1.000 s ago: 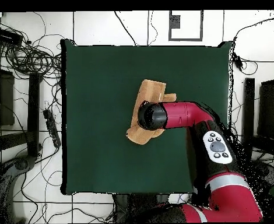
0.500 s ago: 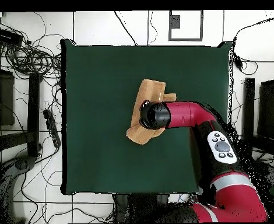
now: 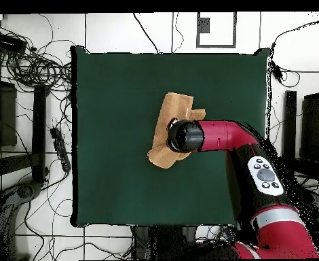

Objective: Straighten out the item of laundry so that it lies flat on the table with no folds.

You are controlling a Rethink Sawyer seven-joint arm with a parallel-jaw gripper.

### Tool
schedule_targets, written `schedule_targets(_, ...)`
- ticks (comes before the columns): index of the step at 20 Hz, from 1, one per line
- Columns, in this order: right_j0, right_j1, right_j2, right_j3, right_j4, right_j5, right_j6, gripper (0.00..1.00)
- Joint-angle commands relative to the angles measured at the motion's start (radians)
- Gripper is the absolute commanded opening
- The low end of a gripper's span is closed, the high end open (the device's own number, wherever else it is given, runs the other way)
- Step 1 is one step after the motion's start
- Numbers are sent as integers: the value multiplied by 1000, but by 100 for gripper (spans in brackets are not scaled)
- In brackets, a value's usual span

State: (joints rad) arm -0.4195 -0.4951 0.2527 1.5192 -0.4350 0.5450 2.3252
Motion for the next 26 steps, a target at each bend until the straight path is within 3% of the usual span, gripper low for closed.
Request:
schedule_targets(1, 18, -44, 80, 142, -3, 158, -160, 100)
schedule_targets(9, 33, -104, 78, 142, -4, 235, -167, 100)
schedule_targets(13, 60, -32, 58, 129, -61, 122, -114, 100)
schedule_targets(20, 132, 9, 3, 118, -125, 18, -19, 100)
schedule_targets(26, 235, 15, -71, 86, -151, 70, 62, 100)
